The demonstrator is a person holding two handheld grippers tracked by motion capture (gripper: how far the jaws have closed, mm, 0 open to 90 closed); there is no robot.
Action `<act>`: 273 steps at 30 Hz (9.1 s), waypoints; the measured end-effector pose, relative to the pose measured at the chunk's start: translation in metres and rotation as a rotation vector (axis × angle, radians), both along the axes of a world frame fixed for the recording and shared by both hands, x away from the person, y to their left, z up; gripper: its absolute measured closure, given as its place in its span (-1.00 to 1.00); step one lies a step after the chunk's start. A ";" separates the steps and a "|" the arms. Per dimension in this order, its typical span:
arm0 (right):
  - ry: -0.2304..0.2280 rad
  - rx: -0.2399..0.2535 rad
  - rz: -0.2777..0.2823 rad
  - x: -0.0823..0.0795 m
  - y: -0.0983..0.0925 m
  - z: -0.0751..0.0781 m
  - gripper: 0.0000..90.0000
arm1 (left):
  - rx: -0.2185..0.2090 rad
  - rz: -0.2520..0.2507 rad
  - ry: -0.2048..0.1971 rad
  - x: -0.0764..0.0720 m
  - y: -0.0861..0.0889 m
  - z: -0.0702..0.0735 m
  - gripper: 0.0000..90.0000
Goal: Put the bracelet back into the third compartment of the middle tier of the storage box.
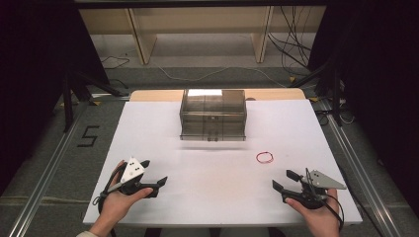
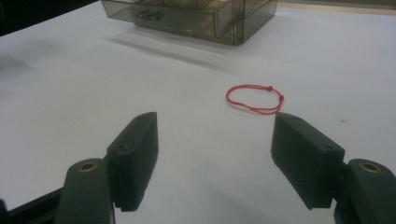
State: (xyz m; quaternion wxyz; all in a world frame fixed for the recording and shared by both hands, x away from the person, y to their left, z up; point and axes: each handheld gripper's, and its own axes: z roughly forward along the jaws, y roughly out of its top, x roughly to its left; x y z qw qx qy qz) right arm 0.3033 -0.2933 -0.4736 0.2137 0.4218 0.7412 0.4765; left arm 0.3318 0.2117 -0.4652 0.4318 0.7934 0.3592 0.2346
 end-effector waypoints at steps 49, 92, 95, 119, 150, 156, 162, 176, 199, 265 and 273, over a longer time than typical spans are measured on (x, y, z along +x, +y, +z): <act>0.243 -0.160 -0.143 0.121 0.012 -0.015 0.46 | 0.000 0.006 0.016 0.003 -0.001 -0.002 -0.64; 0.221 -0.060 -0.256 0.114 0.013 -0.008 1.00 | -0.010 0.014 0.007 0.004 -0.002 -0.002 -0.63; 0.212 -0.051 -0.252 0.113 0.014 -0.004 1.00 | -0.010 0.013 0.006 0.004 -0.001 -0.002 -0.63; 0.184 -0.039 -0.241 0.109 0.020 0.008 1.00 | -0.008 0.019 0.004 0.003 -0.002 -0.002 -0.63; 0.149 -0.026 -0.226 0.109 0.027 0.018 1.00 | -0.004 0.023 -0.002 0.003 -0.002 -0.001 -0.63; 0.130 -0.027 -0.220 0.111 0.031 0.021 1.00 | -0.003 0.025 0.000 0.003 -0.002 -0.001 -0.63; 0.124 -0.026 -0.216 0.111 0.032 0.024 1.00 | -0.006 0.026 -0.004 0.003 -0.002 -0.001 -0.63; 0.111 -0.026 -0.208 0.112 0.039 0.029 1.00 | -0.005 0.025 -0.006 0.003 -0.003 -0.001 -0.64; 0.091 -0.021 -0.200 0.114 0.045 0.035 1.00 | -0.013 0.022 -0.011 0.003 -0.004 0.000 -0.64; 0.041 0.000 -0.174 0.126 0.064 0.052 1.00 | -0.014 0.017 -0.022 0.001 -0.005 0.001 -0.64; 0.038 0.006 -0.170 0.128 0.067 0.055 1.00 | -0.017 0.023 -0.027 0.001 -0.005 0.002 -0.64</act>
